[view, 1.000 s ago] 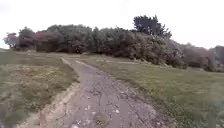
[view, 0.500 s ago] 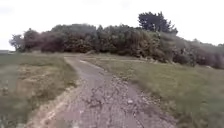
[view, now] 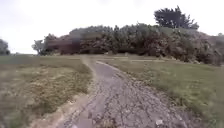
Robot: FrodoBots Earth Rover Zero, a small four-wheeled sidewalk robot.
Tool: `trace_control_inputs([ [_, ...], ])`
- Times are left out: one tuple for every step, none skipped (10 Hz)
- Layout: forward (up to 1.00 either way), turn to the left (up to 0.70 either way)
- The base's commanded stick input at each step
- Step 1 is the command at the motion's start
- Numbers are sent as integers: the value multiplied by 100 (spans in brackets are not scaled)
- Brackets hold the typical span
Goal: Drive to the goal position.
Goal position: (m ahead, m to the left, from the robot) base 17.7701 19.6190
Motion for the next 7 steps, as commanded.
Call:
trace_control_inputs([
  [100,12],
  [100,-1],
  [100,-1],
  [100,0],
  [100,0],
  [100,1],
  [100,-2],
])
